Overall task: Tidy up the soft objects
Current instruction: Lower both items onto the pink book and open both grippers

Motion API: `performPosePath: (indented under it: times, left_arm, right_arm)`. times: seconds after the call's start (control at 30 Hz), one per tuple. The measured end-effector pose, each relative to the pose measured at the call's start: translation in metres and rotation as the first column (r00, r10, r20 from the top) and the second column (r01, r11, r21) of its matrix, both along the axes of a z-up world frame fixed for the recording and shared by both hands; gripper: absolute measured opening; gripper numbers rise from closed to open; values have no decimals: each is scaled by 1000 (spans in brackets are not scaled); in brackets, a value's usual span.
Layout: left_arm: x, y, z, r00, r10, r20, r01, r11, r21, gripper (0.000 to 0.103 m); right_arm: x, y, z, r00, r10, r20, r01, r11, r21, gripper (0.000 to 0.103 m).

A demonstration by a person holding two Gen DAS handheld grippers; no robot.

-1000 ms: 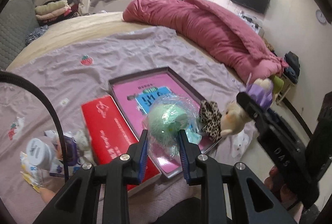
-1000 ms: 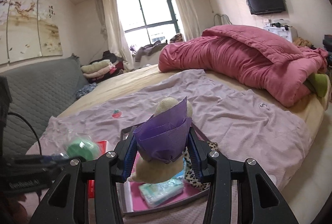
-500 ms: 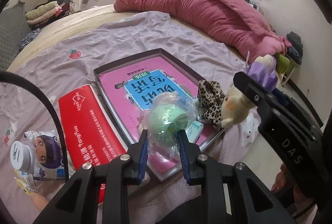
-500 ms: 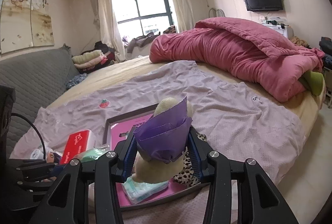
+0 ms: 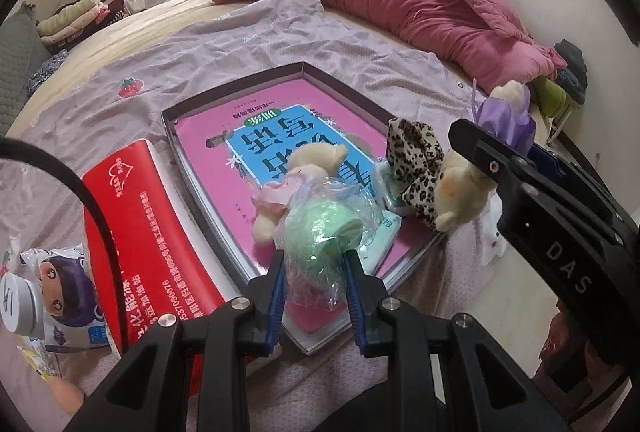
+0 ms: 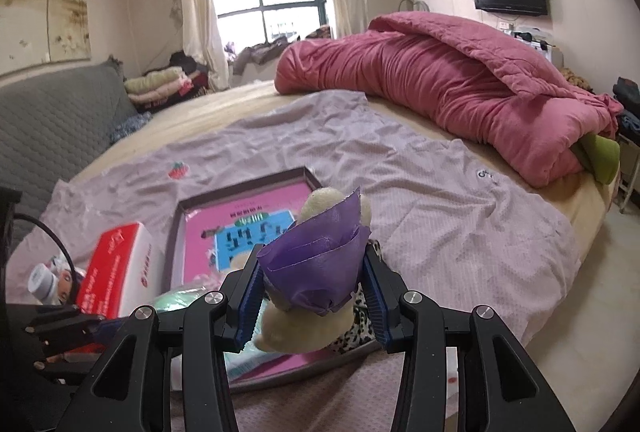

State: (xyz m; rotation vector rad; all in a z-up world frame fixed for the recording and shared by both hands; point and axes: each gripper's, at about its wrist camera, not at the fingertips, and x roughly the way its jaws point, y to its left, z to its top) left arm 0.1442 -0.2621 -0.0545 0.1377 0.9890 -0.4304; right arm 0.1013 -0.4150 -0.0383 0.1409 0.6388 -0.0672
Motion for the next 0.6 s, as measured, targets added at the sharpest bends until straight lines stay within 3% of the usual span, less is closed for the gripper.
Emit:
performPosePath:
  times: [0.4, 0.6]
  left_arm:
    - [3, 0, -8, 1000, -12, -16, 12, 1000, -5, 28]
    - [4, 0, -8, 1000, -14, -20, 14, 1000, -15, 28]
  right_arm:
    - [34, 17, -27, 991, 85, -101, -85, 996, -3, 47]
    - [54, 16, -45, 981, 139, -138, -125, 987, 104, 48]
